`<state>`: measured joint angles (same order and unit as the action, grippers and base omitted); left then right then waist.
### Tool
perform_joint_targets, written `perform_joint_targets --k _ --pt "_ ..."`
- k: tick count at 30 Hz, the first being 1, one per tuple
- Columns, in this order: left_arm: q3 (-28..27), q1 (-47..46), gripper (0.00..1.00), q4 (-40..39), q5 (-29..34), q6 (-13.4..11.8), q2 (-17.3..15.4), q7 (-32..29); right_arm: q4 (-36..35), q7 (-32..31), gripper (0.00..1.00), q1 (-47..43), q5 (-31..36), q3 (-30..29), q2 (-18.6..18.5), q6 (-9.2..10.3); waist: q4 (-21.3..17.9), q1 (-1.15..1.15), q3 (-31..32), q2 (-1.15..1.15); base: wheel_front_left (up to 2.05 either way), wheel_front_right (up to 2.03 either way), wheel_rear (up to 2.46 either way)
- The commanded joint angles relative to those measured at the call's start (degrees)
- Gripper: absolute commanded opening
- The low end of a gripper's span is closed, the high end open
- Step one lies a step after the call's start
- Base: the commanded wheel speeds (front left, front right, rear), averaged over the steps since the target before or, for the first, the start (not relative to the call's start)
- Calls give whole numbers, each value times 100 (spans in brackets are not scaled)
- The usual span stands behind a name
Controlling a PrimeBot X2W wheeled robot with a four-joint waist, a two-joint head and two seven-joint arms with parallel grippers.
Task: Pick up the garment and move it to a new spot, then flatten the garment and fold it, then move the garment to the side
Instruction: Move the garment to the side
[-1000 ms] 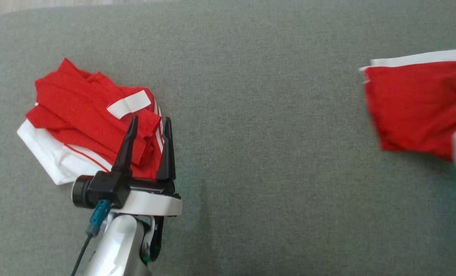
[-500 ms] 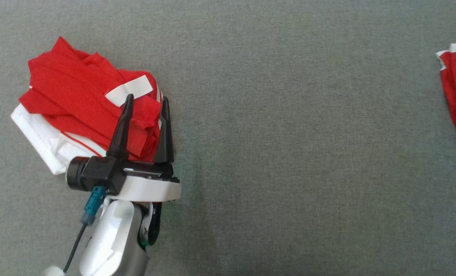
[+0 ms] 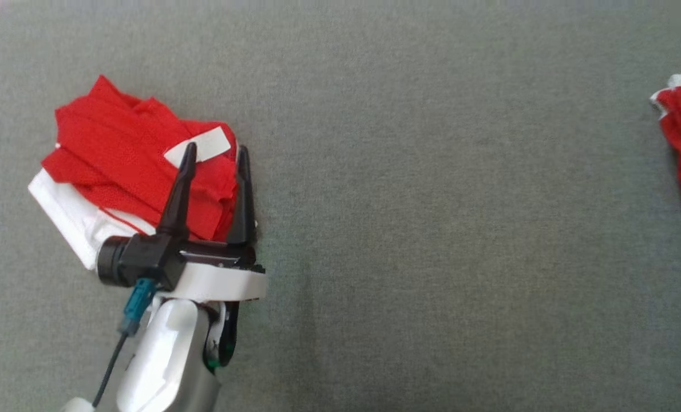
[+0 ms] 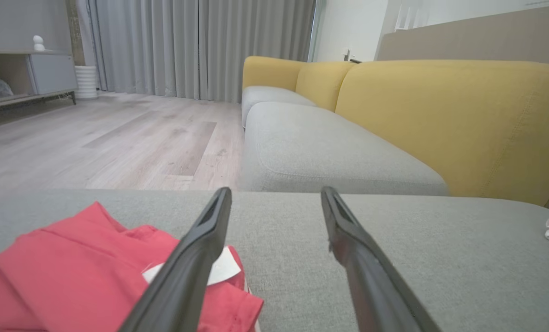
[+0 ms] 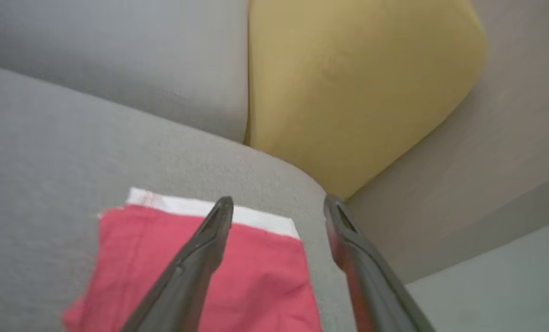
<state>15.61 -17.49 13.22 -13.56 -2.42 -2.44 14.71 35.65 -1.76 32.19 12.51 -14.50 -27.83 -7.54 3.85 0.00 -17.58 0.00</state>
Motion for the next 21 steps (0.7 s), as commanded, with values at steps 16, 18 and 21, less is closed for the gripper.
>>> perform_joint_targets --k 16,18,21 --pt "-332 489 100 -254 13 -46 -43 29 -2500 451 100 -647 -1318 680 2083 5 -259 0 1161 0 0 0 0" --pt "-321 531 100 -256 3 -60 -43 29 -2652 507 100 -860 -1480 747 2220 5 -259 0 1219 0 0 0 0" --pt "-322 627 100 -237 55 -72 -43 29 -2725 603 100 -1234 -1664 854 2380 5 -247 0 1289 0 0 0 0"
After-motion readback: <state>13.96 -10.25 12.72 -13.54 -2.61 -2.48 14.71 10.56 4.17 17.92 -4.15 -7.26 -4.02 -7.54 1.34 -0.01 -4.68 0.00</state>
